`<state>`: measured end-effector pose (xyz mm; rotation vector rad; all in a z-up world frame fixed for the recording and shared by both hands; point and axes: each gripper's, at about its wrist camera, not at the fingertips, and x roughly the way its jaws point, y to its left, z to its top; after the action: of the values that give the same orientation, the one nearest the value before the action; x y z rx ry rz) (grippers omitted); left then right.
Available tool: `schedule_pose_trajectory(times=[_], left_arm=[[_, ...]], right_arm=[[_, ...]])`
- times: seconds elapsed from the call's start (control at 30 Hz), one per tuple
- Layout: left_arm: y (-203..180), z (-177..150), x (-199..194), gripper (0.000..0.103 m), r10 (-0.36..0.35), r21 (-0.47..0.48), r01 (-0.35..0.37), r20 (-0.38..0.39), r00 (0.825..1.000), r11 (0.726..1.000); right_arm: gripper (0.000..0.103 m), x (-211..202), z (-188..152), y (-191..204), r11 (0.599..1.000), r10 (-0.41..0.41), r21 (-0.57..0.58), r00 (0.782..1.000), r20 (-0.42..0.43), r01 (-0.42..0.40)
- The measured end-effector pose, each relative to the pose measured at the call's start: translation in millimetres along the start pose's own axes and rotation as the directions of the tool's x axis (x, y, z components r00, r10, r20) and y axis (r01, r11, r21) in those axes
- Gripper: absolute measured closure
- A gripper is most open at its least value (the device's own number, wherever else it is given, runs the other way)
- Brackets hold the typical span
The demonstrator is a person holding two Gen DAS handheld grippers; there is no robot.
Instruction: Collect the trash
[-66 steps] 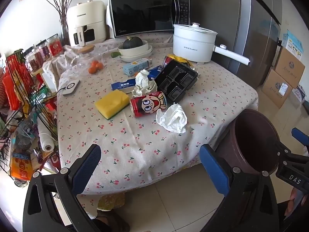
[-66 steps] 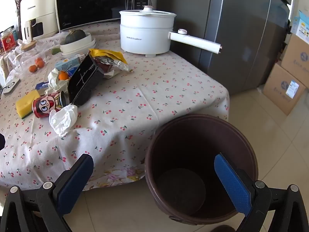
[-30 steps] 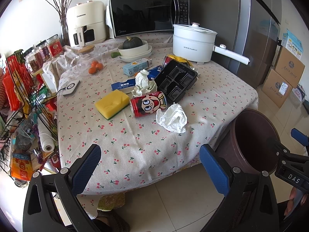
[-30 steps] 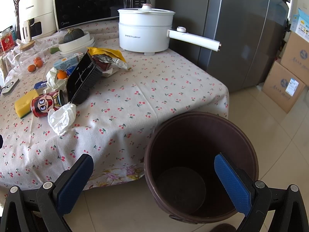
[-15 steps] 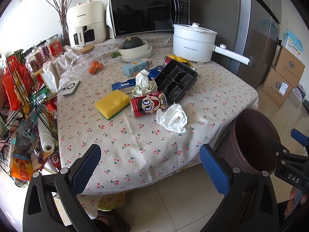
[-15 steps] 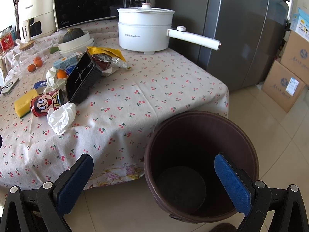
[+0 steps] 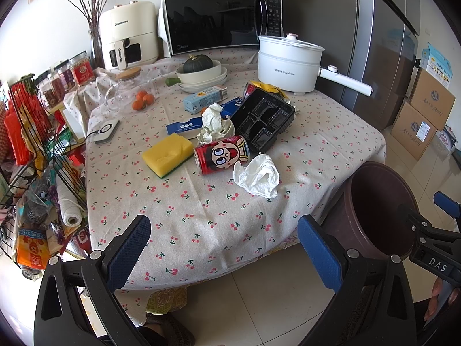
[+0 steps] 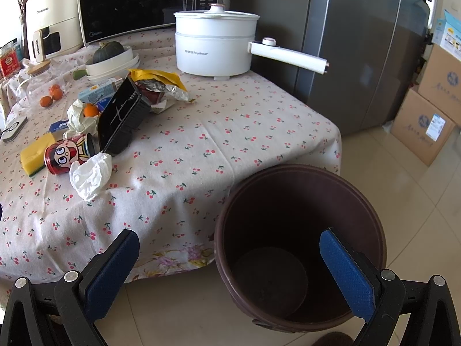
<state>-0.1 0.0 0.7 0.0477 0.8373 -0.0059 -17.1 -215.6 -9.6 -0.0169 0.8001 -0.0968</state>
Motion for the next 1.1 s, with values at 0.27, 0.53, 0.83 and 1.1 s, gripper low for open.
schedule_pose_trajectory(times=[0.27, 0.53, 0.83, 1.1], left_arm=[[0.0, -0.2, -1.0, 0.000, 0.002, 0.001, -0.002, 0.001, 1.000, 1.000], [-0.4, -0.9, -1.1, 0.000, 0.000, 0.000, 0.000, -0.003, 1.000, 1.000], [4.3, -3.8, 4.5, 0.000, 0.008, -0.005, -0.008, -0.018, 1.000, 1.000], [10.9, 10.7, 25.1, 0.000, -0.051, 0.011, 0.052, -0.107, 0.993, 0.999]], right_arm=[[0.000, 2.5, -3.2, 0.8, 1.000, 0.001, 0.002, 1.000, -0.001, -0.001], [0.000, 0.0, 0.9, 0.7, 1.000, -0.001, 0.001, 1.000, -0.002, 0.001], [0.000, -1.4, 2.1, -1.4, 1.000, -0.006, 0.005, 1.000, -0.006, 0.006], [0.000, 3.1, 14.2, 0.3, 0.999, 0.027, -0.032, 0.999, -0.046, -0.028]])
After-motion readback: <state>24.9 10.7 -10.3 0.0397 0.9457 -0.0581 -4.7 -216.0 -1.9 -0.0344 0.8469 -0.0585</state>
